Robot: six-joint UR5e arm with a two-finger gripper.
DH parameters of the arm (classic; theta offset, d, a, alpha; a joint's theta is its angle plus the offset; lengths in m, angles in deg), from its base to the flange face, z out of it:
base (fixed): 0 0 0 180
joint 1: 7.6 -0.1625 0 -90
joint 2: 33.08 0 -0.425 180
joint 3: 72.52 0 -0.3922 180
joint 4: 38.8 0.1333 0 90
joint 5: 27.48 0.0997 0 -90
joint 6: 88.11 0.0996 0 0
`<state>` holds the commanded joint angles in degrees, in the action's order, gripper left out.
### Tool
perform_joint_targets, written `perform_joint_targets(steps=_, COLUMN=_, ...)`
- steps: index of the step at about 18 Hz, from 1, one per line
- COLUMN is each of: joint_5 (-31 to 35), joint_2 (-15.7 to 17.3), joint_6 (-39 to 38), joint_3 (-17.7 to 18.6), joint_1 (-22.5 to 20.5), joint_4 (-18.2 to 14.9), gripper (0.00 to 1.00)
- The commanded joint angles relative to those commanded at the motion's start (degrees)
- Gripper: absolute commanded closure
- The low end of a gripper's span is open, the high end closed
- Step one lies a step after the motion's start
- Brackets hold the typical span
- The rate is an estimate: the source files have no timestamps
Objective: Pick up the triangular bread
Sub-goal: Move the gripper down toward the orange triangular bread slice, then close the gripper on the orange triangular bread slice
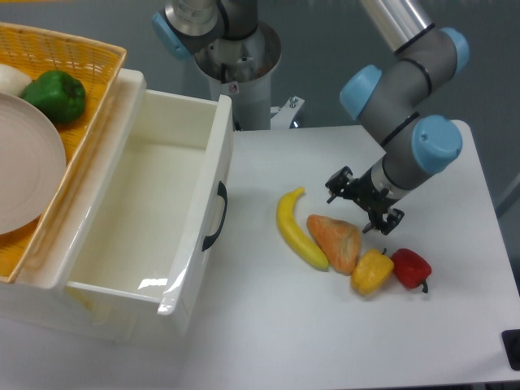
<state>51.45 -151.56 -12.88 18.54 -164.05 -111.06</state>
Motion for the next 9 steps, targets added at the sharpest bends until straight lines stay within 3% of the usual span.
perform_joint_targets(steps=9, joint_5=0.87, joint_2=-1.06, joint_6=0.00, joint_3=0.00, joint_1=0.79, joint_4=0.98, gripper=0.00)
